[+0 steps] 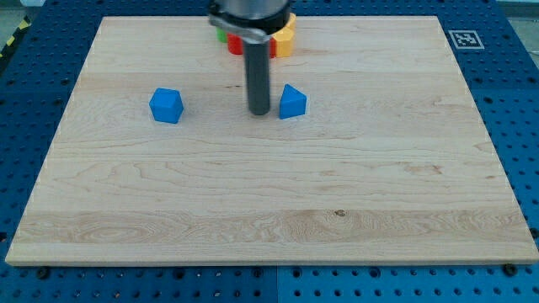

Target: Slide blue cube to the center right

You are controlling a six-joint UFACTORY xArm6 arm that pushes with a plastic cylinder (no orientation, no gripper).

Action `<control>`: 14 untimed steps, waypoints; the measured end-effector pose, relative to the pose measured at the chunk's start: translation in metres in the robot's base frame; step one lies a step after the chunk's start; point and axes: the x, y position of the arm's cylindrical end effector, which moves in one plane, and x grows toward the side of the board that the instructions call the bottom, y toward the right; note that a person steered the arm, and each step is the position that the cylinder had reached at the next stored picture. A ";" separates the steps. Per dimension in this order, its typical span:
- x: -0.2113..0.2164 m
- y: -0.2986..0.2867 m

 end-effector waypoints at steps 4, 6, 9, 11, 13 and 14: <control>0.137 -0.016; 0.075 -0.273; 0.012 -0.033; -0.004 -0.093; 0.012 0.149; 0.001 0.153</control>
